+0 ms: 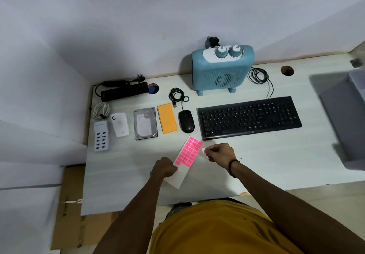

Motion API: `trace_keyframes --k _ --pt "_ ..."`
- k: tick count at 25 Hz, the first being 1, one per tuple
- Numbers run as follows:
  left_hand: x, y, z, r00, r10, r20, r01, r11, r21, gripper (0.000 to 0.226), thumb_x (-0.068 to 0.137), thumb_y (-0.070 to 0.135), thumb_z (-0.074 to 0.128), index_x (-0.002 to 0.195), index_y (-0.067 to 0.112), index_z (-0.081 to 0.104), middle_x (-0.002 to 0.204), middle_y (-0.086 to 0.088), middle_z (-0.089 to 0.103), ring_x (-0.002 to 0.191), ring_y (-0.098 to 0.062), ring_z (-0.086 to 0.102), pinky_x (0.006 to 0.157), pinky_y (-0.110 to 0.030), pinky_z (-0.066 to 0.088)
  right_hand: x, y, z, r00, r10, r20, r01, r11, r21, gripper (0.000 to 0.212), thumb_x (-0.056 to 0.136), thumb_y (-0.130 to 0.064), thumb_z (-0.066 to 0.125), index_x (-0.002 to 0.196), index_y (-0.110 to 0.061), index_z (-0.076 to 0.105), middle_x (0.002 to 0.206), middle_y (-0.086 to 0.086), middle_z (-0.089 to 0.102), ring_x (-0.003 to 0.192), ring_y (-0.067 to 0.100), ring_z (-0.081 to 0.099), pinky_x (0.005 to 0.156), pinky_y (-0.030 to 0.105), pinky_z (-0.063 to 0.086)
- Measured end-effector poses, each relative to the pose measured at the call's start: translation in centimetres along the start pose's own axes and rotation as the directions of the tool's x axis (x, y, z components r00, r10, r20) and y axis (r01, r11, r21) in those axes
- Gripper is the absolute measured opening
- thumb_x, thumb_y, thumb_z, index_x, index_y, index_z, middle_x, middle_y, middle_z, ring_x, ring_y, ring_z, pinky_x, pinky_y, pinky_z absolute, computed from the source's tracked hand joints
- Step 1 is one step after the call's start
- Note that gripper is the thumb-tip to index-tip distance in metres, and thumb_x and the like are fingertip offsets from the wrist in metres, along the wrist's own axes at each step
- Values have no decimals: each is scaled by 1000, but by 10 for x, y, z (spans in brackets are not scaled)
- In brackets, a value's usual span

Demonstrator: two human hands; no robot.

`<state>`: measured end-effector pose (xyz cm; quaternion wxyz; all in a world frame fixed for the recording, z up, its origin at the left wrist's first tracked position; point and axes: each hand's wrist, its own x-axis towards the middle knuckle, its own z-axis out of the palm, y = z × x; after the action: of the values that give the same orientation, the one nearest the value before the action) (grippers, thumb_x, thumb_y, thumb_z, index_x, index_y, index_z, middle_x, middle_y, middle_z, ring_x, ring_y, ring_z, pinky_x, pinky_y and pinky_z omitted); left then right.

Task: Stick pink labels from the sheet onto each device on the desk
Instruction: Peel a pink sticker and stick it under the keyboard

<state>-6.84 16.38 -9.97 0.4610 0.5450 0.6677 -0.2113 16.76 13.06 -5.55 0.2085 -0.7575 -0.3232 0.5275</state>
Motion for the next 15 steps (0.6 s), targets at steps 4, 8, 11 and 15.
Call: trace_keyframes --k 4,8,11,15 --pt "-8 18 -5 962 46 -270 -37 999 35 39 88 48 69 110 17 73 112 -2 72 105 -23 67 95 -42 53 6 -8 2 998 24 55 -25 999 20 10 81 -25 77 78 -16 79 79 7 77 66 11 71 83 36 62" --pt "-22 62 -20 954 191 -230 -280 839 -467 20 93 33 71 103 18 80 99 -3 78 91 -20 73 86 -38 58 12 -22 1 997 -9 75 11 1000 -22 9 82 -23 76 79 -15 79 79 9 77 64 12 69 82 34 62" --pt "-22 86 -25 949 252 -190 -315 723 -615 16 92 28 75 103 17 79 95 -5 79 82 -17 73 72 -30 57 14 -33 -10 996 -51 72 61 989 -138 12 84 -27 73 78 -18 78 76 7 76 64 12 68 75 26 60" --pt "-9 114 -26 930 310 -197 -366 742 -561 6 89 20 78 95 20 79 90 -5 78 80 -15 71 68 -23 54 28 -40 -35 994 -83 64 95 974 -205 12 85 -28 71 75 -25 76 73 5 76 66 11 70 60 15 52"
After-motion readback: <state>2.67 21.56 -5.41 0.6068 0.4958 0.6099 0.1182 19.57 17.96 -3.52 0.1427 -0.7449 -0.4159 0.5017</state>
